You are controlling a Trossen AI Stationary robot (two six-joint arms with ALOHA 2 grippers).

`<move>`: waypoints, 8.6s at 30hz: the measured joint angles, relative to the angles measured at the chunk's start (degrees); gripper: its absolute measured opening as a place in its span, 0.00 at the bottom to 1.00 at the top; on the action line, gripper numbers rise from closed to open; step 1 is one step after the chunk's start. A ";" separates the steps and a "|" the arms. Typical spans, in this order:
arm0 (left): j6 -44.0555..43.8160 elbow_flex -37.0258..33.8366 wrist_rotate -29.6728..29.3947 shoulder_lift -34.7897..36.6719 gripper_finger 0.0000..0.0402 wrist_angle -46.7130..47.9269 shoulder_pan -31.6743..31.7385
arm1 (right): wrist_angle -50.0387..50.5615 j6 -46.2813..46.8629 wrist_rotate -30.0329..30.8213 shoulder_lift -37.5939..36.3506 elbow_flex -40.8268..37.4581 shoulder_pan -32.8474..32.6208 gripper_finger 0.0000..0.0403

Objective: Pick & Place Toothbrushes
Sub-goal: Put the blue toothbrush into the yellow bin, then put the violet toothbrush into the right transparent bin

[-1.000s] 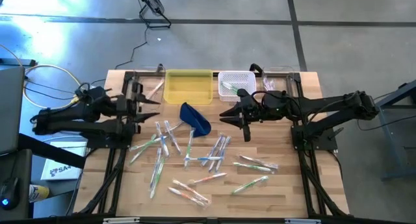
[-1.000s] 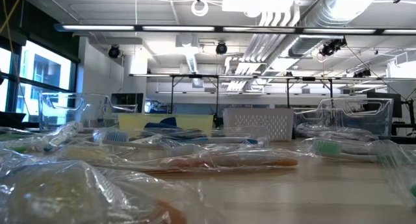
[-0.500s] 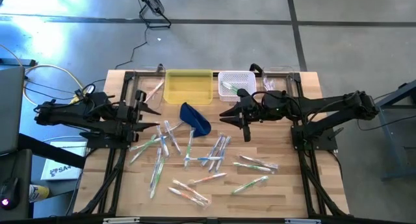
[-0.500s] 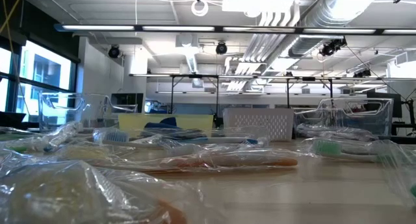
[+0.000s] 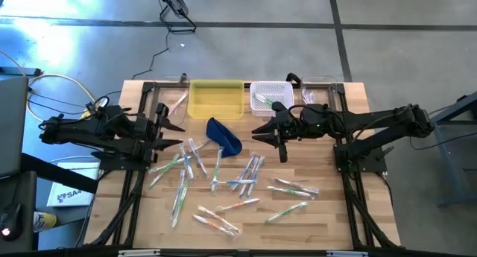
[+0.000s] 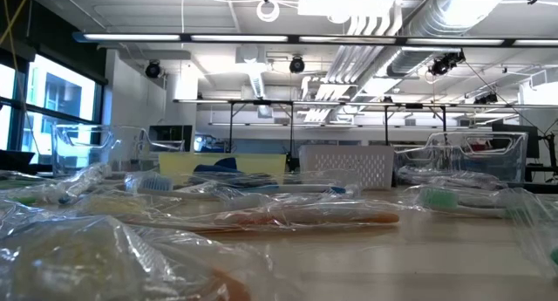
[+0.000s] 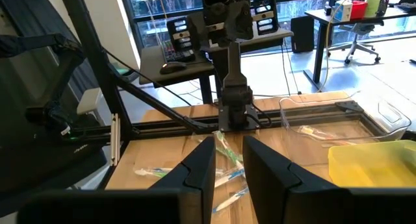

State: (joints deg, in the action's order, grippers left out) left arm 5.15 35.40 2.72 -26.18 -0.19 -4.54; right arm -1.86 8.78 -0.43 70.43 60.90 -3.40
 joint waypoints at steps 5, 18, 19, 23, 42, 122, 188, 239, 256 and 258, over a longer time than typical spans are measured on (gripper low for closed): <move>-5.37 0.07 -0.01 -2.06 0.38 -0.04 0.00 | 0.03 0.00 0.00 0.00 0.00 0.00 0.17; -32.26 0.07 0.61 -9.12 0.38 3.49 0.00 | 3.19 0.00 0.00 0.03 0.00 0.00 0.17; -35.04 0.07 1.38 -9.37 0.38 5.14 0.02 | 3.41 0.00 0.01 0.03 0.01 0.00 0.17; -46.11 0.07 3.47 -9.73 0.38 15.06 0.01 | 4.10 0.00 0.26 0.04 0.00 0.00 0.17; -70.14 0.04 -11.80 -11.73 0.38 56.11 0.02 | 4.97 -2.58 0.46 0.03 0.00 0.02 0.17; -74.76 0.04 -13.60 -48.68 0.02 37.60 0.02 | 8.76 -2.34 0.48 0.02 0.00 0.04 0.17; 10.24 22.48 5.99 -40.50 0.00 15.73 35.98 | 8.97 3.34 1.97 0.00 0.00 0.02 0.17; 16.06 29.20 11.64 -73.01 0.00 13.00 46.91 | 7.62 4.66 28.80 0.25 0.02 3.93 0.17; 14.48 29.20 11.06 -73.09 0.24 12.66 46.91 | 7.64 3.77 16.23 0.27 0.02 3.76 0.17; 13.77 29.20 10.75 -73.06 0.29 11.89 46.91 | 7.64 4.40 15.25 0.28 0.02 3.78 0.17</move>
State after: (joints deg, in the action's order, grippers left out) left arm 18.92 64.60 13.48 -99.24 11.71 42.37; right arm 5.78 13.17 14.83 70.72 60.93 0.38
